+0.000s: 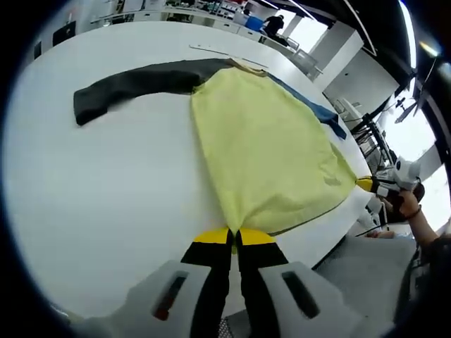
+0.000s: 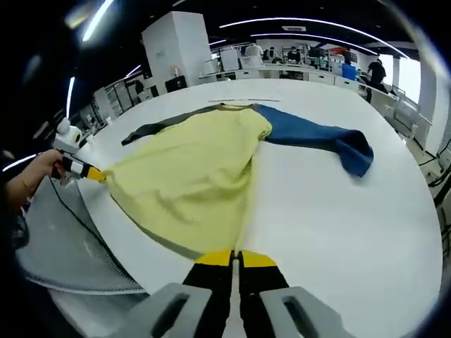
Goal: Fold the garment on the visible template until the final outline fits inside the template.
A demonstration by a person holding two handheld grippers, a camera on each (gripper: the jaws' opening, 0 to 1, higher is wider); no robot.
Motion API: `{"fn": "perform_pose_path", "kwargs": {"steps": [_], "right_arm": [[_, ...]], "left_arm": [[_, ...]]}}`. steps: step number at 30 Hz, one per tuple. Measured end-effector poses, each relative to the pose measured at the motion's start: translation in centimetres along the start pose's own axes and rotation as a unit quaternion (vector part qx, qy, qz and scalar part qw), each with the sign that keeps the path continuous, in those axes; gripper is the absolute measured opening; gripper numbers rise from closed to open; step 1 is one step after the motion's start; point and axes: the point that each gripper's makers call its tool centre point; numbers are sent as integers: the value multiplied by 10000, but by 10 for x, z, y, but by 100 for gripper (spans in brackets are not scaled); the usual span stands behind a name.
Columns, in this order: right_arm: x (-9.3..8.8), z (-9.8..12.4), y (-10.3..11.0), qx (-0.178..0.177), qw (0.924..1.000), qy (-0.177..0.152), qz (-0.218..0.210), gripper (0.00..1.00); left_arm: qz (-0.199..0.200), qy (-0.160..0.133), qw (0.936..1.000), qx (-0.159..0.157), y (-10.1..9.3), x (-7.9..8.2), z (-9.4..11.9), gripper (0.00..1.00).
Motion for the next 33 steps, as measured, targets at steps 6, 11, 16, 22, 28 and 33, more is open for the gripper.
{"fn": "perform_pose_path", "kwargs": {"steps": [6, 11, 16, 22, 28, 33], "right_arm": [[-8, 0, 5, 17, 10000, 26, -76, 0], [-13, 0, 5, -6, 9999, 84, -95, 0], [-16, 0, 6, -8, 9999, 111, -109, 0], [-16, 0, 5, 18, 9997, 112, -218, 0], [-13, 2, -1, -41, 9992, 157, -367, 6], [-2, 0, -1, 27, 9992, 87, -382, 7]], "left_arm": [[-20, 64, 10000, 18, 2, -5, 1, 0], [-90, 136, 9999, 2, 2, -9, 2, 0], [-180, 222, 9996, -15, 2, -13, 2, 0], [-257, 254, 9993, -12, 1, -18, 2, 6], [-391, 193, 9990, -58, -4, -18, 11, 27], [-45, -118, 9999, -37, 1, -4, 12, 28]]}}
Point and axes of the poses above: the point that each gripper's makers call its tool centre point, and the gripper's own axes: z roughly backward along the fingers, y roughly to its left, x roughly out of its top, and after that the axes turned 9 degrees about y, right-handed
